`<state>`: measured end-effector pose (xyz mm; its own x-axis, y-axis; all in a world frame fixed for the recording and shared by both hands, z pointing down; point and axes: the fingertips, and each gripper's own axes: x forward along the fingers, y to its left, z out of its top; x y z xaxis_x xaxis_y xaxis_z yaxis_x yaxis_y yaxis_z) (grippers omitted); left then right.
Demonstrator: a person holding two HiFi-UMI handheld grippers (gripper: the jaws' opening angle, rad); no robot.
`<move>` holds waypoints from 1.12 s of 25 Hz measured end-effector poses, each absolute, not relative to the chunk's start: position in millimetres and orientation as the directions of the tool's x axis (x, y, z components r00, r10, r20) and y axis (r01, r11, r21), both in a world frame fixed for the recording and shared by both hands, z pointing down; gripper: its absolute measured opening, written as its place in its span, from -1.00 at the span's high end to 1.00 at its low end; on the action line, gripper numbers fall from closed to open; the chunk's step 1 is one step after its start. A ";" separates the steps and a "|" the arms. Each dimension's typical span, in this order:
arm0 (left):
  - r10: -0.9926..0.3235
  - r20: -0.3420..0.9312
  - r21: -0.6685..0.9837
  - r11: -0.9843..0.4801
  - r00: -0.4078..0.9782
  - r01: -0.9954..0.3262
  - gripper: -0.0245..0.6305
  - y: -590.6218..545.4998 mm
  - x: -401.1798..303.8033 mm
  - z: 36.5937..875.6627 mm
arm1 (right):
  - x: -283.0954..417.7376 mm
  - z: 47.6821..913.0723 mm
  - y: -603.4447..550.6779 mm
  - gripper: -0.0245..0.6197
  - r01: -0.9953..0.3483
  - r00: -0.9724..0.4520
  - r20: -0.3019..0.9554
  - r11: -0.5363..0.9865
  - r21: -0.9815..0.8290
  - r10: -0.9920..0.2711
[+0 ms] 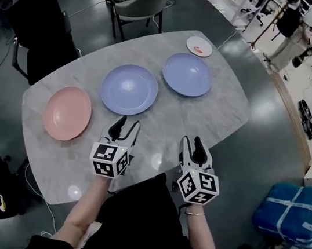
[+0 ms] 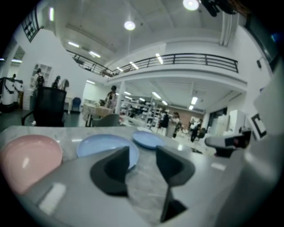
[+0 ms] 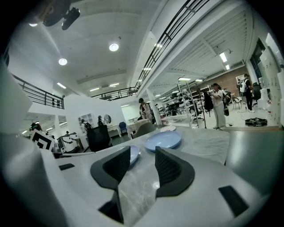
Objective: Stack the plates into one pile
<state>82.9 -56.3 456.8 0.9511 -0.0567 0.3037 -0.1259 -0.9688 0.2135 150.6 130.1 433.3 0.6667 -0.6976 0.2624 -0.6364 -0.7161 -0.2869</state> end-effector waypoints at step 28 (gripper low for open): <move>-0.837 0.388 0.228 -0.319 0.386 -0.920 0.37 -179.9 -131.1 474.8 | 62.4 438.7 -141.1 0.43 -0.923 -0.297 0.256 0.208 -0.325 -0.920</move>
<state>-131.1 -179.9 474.8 0.3865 -0.8365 0.3884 -0.9199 -0.3192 0.2278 62.4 -141.1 438.7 -0.2968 -0.9201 0.2555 -0.9228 0.2075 -0.3246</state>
